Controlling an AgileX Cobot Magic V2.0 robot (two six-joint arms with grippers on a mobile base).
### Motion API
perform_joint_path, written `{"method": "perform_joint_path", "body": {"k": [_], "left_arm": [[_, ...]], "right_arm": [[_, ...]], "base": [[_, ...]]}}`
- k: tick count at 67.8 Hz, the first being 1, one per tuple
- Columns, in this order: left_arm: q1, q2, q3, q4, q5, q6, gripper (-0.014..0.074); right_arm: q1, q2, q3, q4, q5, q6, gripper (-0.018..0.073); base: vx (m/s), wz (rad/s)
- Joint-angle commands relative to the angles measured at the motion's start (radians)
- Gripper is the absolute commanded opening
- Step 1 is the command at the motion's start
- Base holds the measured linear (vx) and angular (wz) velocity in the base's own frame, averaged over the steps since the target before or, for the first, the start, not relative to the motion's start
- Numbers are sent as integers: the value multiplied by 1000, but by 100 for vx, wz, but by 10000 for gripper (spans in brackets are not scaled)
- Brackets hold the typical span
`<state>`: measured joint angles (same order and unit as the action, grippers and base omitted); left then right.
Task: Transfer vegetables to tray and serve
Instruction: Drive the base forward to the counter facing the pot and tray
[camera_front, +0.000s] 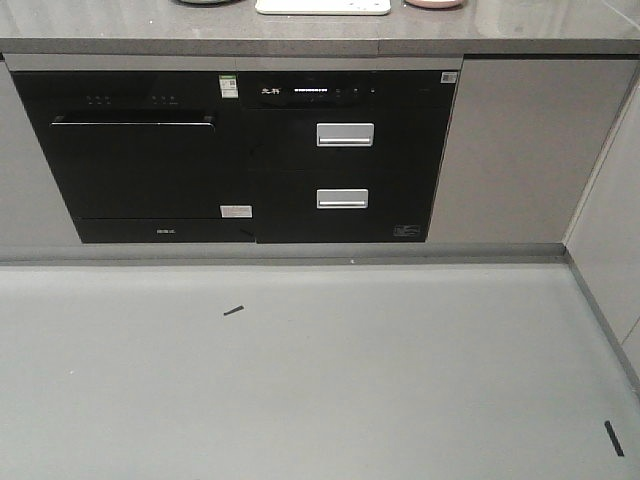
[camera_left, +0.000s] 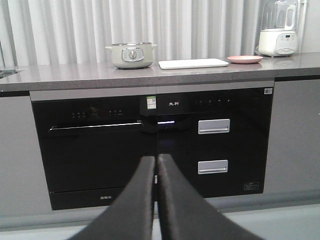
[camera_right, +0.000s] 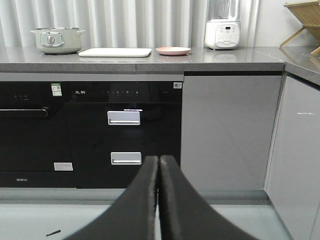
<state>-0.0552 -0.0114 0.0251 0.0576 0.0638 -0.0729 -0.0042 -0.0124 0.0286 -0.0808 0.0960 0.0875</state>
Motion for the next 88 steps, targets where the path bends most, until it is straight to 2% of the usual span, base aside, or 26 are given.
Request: {"method": "perform_joint_path", "body": {"k": [1,88], "left_arm": [[2,-15,10,-9,-73,-5,-6],[2,-15,10,-9,-73,-5,-6]], "right_arm": [[-6,-2,7,-7,-75,-3,-8],[-6,-2,7,-7,-75,-3,-8]], "base": [[21,1],[24,-1]]}}
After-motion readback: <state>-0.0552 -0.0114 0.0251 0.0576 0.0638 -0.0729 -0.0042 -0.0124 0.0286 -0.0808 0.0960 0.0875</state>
